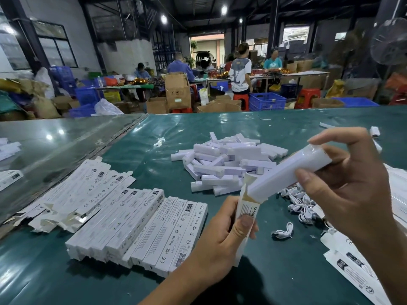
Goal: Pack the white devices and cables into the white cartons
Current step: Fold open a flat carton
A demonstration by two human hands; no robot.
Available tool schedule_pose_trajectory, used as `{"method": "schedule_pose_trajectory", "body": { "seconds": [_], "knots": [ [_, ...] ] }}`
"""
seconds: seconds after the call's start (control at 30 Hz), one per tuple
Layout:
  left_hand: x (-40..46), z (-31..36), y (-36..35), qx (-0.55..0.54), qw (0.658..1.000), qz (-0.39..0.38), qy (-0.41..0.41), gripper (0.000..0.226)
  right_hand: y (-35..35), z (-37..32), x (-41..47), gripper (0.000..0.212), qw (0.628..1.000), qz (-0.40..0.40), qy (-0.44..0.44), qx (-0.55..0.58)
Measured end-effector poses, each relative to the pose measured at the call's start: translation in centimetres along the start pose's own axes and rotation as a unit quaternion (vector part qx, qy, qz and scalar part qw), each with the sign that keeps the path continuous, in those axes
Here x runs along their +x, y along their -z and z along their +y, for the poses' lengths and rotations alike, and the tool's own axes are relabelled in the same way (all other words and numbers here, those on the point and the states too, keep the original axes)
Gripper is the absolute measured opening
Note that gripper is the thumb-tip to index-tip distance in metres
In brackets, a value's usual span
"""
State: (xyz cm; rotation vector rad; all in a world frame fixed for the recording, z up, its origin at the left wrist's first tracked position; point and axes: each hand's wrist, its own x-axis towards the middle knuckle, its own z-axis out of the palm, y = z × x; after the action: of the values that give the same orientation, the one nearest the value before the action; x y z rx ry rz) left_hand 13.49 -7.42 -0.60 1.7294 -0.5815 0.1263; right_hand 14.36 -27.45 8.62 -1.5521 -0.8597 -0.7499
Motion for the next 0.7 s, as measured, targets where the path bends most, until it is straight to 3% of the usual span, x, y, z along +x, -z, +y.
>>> {"method": "schedule_pose_trajectory", "body": {
  "seconds": [0.23, 0.4, 0.7],
  "knots": [
    [-0.1, 0.3, -0.2, -0.003, 1.0, -0.008, -0.007, 0.038, -0.3, 0.5, 0.0, 0.041, 0.998, -0.033, -0.007, -0.048],
    [0.0, 0.4, -0.3, -0.012, 1.0, -0.004, -0.011, 0.037, -1.5, 1.0, -0.2, 0.031, 0.974, -0.1, 0.062, -0.192],
    [0.0, 0.5, -0.2, -0.013, 1.0, 0.002, -0.008, 0.039, -1.9, 1.9, -0.8, 0.03, 0.972, -0.131, 0.004, -0.194]
  ]
}}
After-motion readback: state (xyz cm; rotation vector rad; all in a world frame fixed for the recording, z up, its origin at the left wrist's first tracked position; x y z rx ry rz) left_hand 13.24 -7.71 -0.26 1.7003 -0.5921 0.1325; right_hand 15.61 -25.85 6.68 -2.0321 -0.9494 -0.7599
